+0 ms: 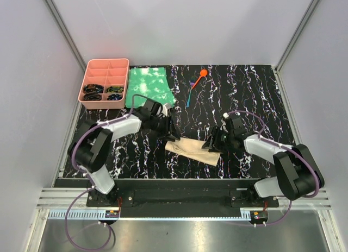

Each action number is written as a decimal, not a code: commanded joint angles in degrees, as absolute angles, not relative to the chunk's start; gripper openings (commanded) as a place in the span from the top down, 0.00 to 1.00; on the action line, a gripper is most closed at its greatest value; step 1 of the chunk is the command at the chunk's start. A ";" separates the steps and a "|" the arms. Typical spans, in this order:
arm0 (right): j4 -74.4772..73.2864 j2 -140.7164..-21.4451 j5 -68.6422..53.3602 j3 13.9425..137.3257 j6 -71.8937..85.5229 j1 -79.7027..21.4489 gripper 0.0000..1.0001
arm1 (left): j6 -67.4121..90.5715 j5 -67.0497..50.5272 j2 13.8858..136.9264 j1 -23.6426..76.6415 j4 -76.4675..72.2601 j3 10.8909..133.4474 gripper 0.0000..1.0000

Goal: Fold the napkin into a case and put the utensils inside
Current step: Fold the 2/3-rectangle-folded napkin at the center of the board, then stuff the smaller-rectangle-folded napkin at the center of the board.

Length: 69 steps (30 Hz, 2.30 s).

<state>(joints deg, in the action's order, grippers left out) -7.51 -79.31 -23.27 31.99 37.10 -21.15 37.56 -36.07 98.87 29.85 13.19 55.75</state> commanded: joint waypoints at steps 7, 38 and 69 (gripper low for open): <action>-2.38 -70.70 -14.25 21.83 52.26 -21.01 0.50 | 39.27 -18.47 80.16 33.40 15.75 47.31 0.71; -5.53 -62.93 -22.14 20.20 47.48 -21.88 0.49 | 38.06 -12.74 101.79 35.68 18.28 71.29 0.73; -18.63 -97.20 -13.10 63.55 9.49 -40.69 0.55 | 41.57 -19.16 76.46 28.48 14.77 45.09 0.73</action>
<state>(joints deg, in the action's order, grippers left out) -18.85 -96.47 -17.15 62.15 12.62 -38.87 41.08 -16.47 77.06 28.60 17.85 46.26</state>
